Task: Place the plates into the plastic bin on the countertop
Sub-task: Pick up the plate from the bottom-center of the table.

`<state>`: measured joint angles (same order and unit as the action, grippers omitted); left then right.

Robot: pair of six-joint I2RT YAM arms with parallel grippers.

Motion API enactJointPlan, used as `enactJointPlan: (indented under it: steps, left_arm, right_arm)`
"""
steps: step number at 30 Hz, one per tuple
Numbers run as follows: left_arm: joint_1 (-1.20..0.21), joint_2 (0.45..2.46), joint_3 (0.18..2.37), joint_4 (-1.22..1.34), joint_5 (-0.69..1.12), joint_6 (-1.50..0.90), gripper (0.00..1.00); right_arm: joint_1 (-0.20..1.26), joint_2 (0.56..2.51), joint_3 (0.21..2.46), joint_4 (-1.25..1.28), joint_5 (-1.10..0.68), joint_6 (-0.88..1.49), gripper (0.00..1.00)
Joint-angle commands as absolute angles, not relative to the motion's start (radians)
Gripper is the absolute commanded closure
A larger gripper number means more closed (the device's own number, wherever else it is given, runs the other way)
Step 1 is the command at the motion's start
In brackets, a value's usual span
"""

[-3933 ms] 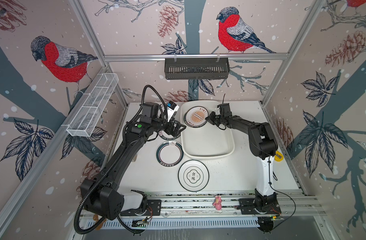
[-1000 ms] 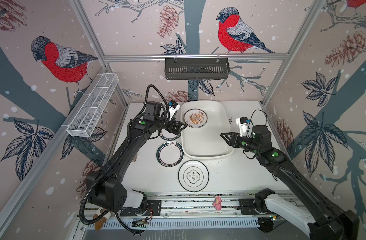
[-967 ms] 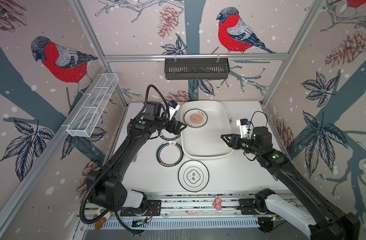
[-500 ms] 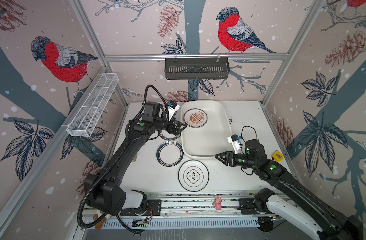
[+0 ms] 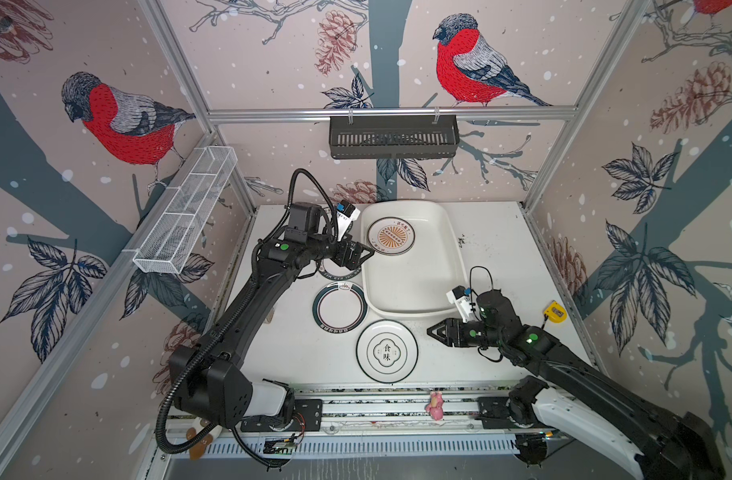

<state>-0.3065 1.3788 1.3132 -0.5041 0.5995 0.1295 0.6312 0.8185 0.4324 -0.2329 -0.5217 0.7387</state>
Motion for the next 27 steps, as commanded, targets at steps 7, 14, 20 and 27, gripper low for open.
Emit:
enactJointPlan:
  steps: [7, 14, 20, 27]
  left_arm:
    - [-0.308, 1.383, 1.314, -0.506, 0.59, 0.147, 0.04]
    - [-0.31, 1.391, 1.318, -0.514, 0.579, 0.16, 0.04]
    - [-0.308, 1.416, 1.329, -0.531, 0.601, 0.155, 0.04]
    - [-0.309, 1.434, 1.353, -0.555, 0.619, 0.155, 0.04]
  right_arm:
    - [0.671, 0.875, 0.377, -0.133, -0.498, 0.772, 0.48]
    - [0.696, 0.9, 0.369, -0.185, -0.446, 0.746, 0.48]
    - [0.722, 0.875, 0.309, -0.145, -0.453, 0.783, 0.49]
    - [0.762, 0.878, 0.249, -0.017, -0.462, 0.849, 0.5]
